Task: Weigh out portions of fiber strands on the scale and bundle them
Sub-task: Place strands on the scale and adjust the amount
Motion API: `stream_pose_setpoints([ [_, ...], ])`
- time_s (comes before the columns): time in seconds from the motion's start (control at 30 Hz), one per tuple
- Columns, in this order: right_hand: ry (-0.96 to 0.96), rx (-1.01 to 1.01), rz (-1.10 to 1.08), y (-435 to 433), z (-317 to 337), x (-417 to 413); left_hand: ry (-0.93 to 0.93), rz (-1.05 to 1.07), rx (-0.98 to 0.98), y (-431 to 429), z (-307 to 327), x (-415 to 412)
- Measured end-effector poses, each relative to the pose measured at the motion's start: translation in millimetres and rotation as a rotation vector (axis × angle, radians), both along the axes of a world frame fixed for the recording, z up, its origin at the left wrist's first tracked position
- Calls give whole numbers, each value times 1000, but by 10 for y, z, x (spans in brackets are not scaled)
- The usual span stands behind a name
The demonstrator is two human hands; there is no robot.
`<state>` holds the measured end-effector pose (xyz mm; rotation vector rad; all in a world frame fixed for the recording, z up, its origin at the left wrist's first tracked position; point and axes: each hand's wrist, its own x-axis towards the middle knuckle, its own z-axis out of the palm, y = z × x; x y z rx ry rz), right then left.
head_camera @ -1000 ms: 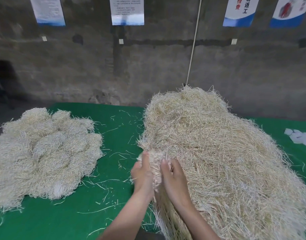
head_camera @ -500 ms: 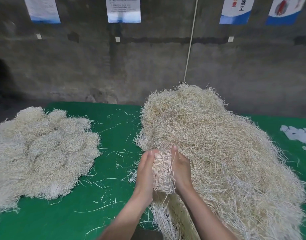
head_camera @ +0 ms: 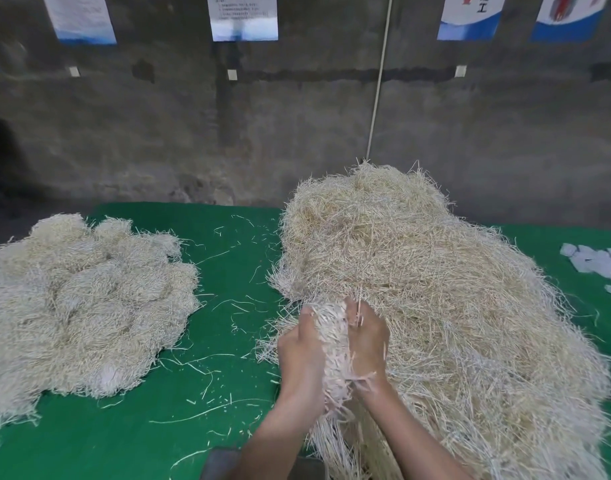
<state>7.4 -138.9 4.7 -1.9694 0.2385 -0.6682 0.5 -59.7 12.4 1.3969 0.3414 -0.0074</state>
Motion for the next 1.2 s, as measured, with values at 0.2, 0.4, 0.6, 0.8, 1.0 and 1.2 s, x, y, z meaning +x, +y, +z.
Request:
stream_pose_setpoints([
  [0.2,14,-136,29,180,-130,-163,14,-57,-33,84,-66,91],
  [0.4,25,512,230,-137,156,-190,-167,-117,243,260,99,134],
  [0.6,153,71,478,118,180,-200,-246,-151,356,109,121,161],
  [0.8,28,523,57,-172,264,36,-216,-245,94,271,14,-35],
  [1.0,-73,-167,49,216,82,-180,47,-114,-249,62,191,109],
  [1.2,66,81,112,44,225,-41,-94,-103,-7,-35,94,-25],
])
